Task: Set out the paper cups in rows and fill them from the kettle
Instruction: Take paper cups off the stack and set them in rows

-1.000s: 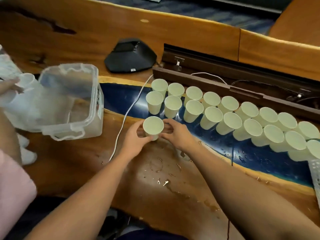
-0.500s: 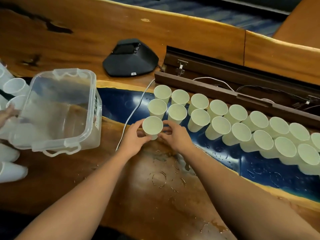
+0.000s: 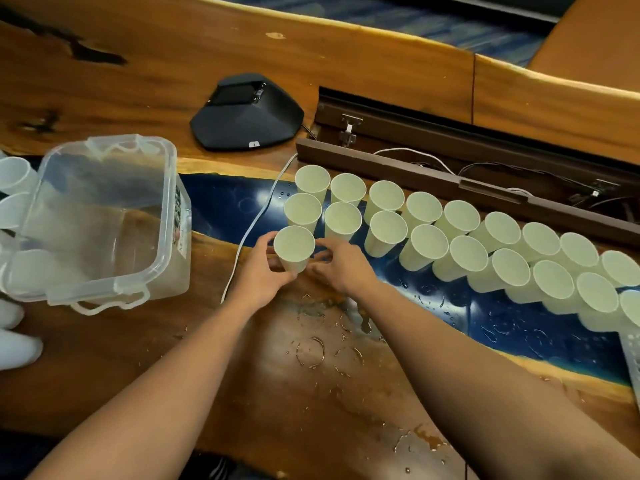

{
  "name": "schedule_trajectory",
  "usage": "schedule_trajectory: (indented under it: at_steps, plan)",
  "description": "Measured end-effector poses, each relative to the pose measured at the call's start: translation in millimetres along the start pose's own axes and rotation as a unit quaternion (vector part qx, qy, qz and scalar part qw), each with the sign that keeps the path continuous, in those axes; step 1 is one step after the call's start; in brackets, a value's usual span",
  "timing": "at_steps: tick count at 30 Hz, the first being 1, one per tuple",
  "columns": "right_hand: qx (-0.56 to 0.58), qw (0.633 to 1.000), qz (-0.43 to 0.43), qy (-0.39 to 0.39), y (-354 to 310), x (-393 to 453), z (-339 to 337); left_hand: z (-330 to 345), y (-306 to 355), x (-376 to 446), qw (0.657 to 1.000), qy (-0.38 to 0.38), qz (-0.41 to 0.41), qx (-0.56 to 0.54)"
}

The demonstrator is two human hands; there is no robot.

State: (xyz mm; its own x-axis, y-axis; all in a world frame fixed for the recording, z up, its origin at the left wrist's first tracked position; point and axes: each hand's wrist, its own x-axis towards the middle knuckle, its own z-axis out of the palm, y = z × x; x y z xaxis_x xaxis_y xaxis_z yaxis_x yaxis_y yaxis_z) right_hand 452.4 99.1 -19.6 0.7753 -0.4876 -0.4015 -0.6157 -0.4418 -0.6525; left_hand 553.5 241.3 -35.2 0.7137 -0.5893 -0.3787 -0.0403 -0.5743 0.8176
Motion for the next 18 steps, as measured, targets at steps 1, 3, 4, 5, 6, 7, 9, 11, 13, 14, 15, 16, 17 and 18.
schedule_trajectory:
  at_steps: [1, 3, 4, 5, 6, 7, 9, 11, 13, 14, 15, 16, 17, 18]
  plan:
    - [-0.01, 1.0, 0.012, -0.005, 1, -1, -1, 0, 0, -2, 1.0, 0.004, -0.013, 0.008]
    - [-0.023, 0.999, 0.031, -0.017, 4, -5, -4, -2, 0, -7, 0.999, 0.016, -0.04, 0.01]
    - [-0.027, 0.999, 0.035, -0.022, 6, -10, -8, -2, -1, -11, 0.998, 0.024, -0.051, 0.004]
    - [-0.029, 0.999, 0.036, -0.026, 8, -16, -12, -3, -2, -17, 0.998, 0.034, -0.059, -0.001]
    - [-0.025, 0.999, 0.036, -0.028, 11, -24, -17, -2, -3, -25, 0.997, 0.045, -0.065, 0.0]
    - [-0.017, 0.999, 0.037, -0.027, 14, -33, -23, -1, -4, -34, 0.996, 0.054, -0.069, 0.003]
    - [0.0, 0.999, 0.041, -0.017, 24, -53, -33, 6, -8, -54, 0.996, 0.059, -0.071, -0.001]
    - [0.018, 0.999, 0.045, 0.0, 35, -74, -38, 18, -13, -74, 0.996, 0.045, -0.075, -0.008]
    - [0.025, 0.999, 0.039, 0.02, 42, -87, -39, 28, -15, -88, 0.997, 0.042, -0.067, -0.006]
    - [0.025, 0.999, 0.034, 0.028, 43, -91, -38, 31, -14, -91, 0.997, 0.05, -0.059, -0.006]
    - [0.024, 0.999, 0.026, 0.039, 40, -93, -38, 32, -11, -92, 0.997, 0.065, -0.048, -0.007]
    - [0.021, 0.998, 0.017, 0.053, 36, -93, -39, 32, -5, -90, 0.996, 0.084, -0.033, -0.011]
    - [0.016, 0.997, 0.007, 0.07, 30, -92, -40, 30, 1, -87, 0.994, 0.107, -0.013, -0.015]
    - [0.01, 0.996, -0.003, 0.09, 23, -89, -43, 26, 8, -83, 0.991, 0.13, 0.011, -0.019]
